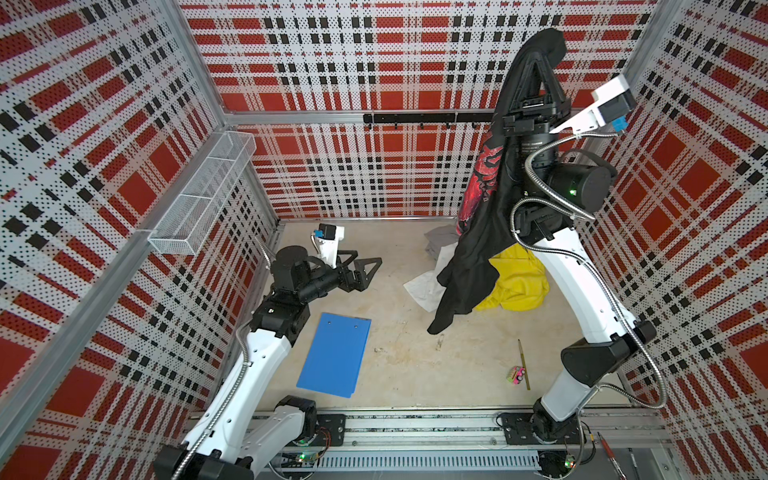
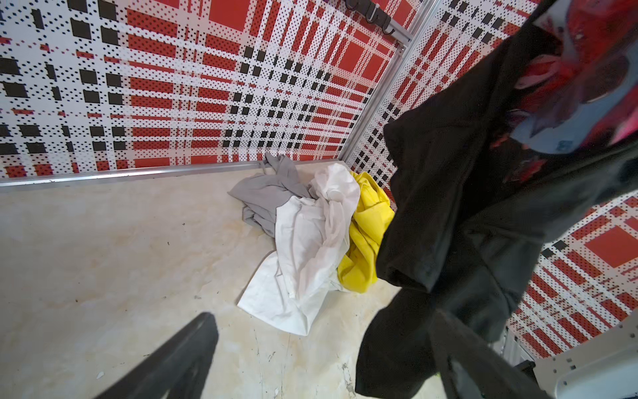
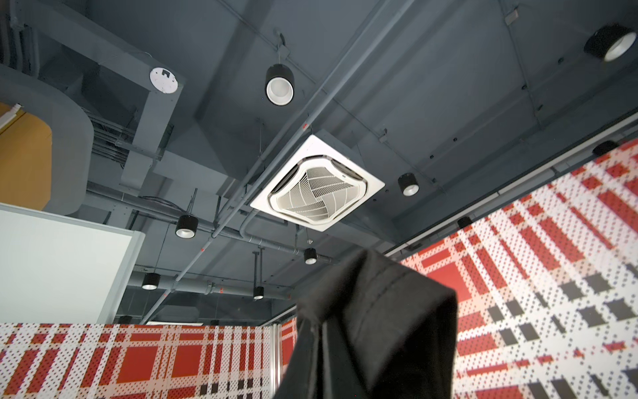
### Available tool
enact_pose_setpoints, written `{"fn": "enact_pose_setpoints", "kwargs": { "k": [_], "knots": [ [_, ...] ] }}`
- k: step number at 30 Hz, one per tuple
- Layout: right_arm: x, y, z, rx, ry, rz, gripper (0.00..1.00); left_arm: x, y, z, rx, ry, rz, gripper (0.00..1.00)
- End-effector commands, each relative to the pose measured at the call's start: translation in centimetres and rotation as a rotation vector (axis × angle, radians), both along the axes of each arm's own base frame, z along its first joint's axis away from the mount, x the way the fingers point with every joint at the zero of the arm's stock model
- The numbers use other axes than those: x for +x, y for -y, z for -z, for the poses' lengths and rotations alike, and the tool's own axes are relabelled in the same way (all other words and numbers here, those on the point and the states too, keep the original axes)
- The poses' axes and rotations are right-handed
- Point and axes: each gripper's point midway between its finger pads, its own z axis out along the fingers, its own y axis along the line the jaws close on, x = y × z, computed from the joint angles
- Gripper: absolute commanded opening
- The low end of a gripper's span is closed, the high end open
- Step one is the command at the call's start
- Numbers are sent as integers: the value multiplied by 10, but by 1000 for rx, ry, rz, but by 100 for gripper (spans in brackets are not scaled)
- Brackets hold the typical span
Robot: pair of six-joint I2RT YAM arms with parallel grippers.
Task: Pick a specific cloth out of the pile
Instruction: 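Swing the held black T-shirt toward the left gripper and lower it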
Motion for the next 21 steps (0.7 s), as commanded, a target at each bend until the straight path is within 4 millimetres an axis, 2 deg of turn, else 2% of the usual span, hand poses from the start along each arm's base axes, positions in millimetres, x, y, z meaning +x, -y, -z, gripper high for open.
{"fn": "enact_pose_setpoints", "kwargs": {
  "k": [1, 8, 14, 18, 21],
  "knots": [
    [-12, -18, -10, -19, 32, -32, 0, -3, 0, -7, -12, 30, 1, 99],
    [8, -70, 4, -87, -9, -83, 0, -2, -3, -9, -19, 32, -6, 99],
    [30, -94, 23, -111, -57, -109, 0, -2, -7, -11, -25, 37, -20, 99],
    [46, -113, 42, -147, -99, -153, 0, -2, -10, -13, -33, 43, -23, 99],
    [61, -134, 66, -203, -149, -187, 0, -3, -11, -14, -39, 51, -22, 99]
  ]
}}
